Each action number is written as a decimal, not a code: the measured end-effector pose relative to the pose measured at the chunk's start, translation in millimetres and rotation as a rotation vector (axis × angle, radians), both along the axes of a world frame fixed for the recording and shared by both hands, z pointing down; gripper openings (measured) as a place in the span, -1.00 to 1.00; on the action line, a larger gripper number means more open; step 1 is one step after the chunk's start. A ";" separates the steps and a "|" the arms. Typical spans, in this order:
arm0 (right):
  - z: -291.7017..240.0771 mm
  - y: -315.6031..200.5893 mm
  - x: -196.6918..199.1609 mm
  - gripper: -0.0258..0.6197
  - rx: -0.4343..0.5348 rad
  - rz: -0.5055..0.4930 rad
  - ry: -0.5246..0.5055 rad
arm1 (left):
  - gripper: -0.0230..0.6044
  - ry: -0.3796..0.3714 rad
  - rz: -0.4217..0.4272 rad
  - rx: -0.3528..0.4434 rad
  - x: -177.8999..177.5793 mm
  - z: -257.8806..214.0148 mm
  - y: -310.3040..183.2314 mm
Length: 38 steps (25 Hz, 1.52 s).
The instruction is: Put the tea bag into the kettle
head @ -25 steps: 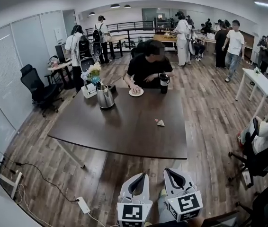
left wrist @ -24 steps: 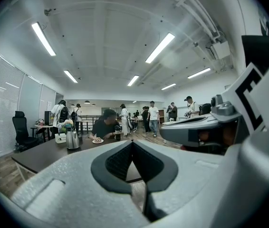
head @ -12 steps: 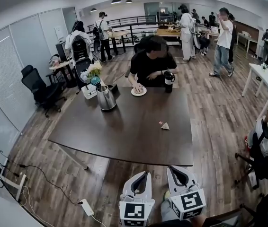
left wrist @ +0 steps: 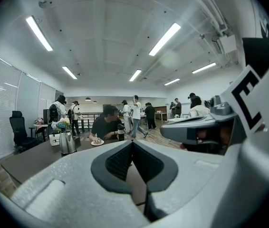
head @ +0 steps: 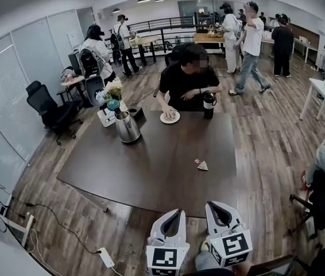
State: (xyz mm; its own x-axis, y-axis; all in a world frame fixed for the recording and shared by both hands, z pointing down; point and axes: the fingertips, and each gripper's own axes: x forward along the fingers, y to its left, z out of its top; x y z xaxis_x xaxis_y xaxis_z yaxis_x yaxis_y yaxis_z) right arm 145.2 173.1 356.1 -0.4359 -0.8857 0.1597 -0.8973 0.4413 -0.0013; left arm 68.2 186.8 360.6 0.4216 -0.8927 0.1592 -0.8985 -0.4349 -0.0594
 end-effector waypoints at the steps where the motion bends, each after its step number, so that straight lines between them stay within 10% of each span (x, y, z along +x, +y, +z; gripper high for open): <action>1: -0.2 -8.1 1.1 -0.90 0.000 -0.002 -0.001 | -0.91 -0.001 0.000 -0.003 1.2 0.4 -7.7; 38: 7.5 -150.4 98.6 -0.90 0.001 -0.017 -0.055 | -0.91 -0.071 -0.010 0.025 94.2 -1.3 -151.1</action>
State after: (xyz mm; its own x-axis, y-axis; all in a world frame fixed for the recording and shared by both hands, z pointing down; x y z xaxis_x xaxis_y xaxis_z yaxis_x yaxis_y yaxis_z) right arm 243.9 22.6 363.6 -0.4592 -0.8782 0.1340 -0.8882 0.4568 -0.0497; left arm 162.4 35.7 359.3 0.4009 -0.9009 0.1664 -0.8960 -0.4234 -0.1338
